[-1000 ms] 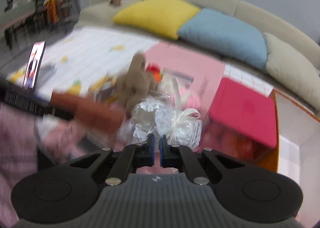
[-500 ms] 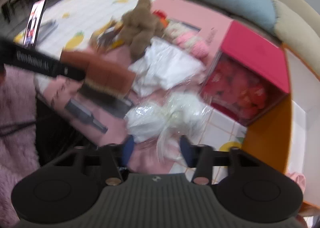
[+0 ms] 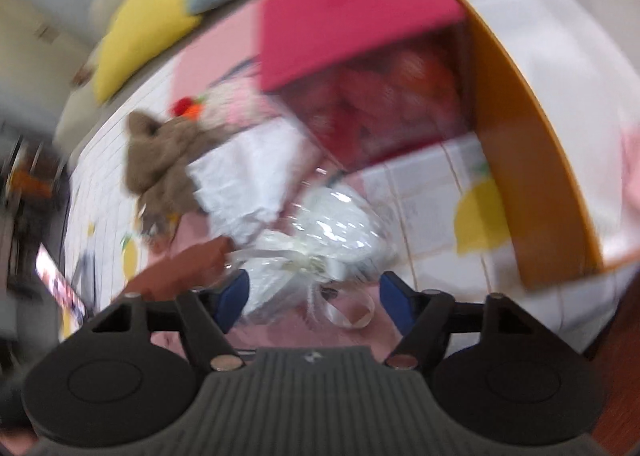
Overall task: Organize soft objects
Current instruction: 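Grasp the white plastic bag with the right gripper while the left gripper holds the sponge, then carry the sponge and plastic bag over the white box with both grippers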
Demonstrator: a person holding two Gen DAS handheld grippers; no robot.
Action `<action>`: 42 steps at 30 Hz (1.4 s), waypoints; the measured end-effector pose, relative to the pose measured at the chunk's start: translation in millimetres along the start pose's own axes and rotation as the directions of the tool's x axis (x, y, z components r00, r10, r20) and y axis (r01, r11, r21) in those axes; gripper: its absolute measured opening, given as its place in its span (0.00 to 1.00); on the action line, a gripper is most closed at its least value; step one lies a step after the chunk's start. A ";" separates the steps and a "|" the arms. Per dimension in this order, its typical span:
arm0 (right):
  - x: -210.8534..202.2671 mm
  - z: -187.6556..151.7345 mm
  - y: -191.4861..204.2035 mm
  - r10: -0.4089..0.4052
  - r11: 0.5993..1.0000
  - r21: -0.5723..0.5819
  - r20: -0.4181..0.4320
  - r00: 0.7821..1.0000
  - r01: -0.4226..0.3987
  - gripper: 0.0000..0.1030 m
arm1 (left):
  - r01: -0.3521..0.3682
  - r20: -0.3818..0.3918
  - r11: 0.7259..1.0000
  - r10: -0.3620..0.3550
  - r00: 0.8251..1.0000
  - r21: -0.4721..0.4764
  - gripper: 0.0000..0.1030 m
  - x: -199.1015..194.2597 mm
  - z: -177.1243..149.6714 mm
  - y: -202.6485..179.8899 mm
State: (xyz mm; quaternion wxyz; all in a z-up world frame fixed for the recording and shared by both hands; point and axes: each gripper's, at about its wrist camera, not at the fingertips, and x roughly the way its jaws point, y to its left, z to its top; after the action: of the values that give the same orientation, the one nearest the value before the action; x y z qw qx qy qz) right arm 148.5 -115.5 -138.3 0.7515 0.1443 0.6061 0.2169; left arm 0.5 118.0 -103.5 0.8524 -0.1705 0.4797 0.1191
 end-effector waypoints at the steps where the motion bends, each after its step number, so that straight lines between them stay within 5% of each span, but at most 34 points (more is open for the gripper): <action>1: 4.3 -0.1 -1.1 -0.016 0.999 0.033 -0.008 1.000 0.016 0.70 | -0.001 0.003 1.000 0.001 1.000 0.001 0.56 0.2 0.4 -0.6; 7: 29.9 5.9 -5.4 -0.013 0.986 0.163 -0.015 1.000 0.015 0.77 | -0.011 0.006 1.000 0.011 1.000 0.007 0.56 2.3 1.3 -2.1; 23: 35.2 2.3 23.5 -0.014 0.995 -0.102 0.069 0.998 0.021 0.47 | -0.015 0.009 1.000 0.015 1.000 0.011 0.56 1.1 1.5 -2.4; 34: -34.2 -5.9 25.4 0.045 0.976 -0.218 0.164 0.985 -0.008 0.44 | 0.013 0.086 1.000 -0.014 0.996 0.011 0.56 -42.8 4.8 -3.4; 42: -90.3 -5.7 17.6 0.119 0.963 -0.267 0.282 0.952 -0.041 0.44 | 0.064 0.204 0.996 -0.075 0.976 0.059 0.56 -81.1 17.8 -23.9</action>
State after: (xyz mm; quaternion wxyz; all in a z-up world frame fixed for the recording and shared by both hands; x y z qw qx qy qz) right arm 124.8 -145.8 -54.6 0.8364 0.1007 0.4471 0.3006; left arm -18.4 100.2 -21.2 0.9053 -0.1517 0.3854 0.0937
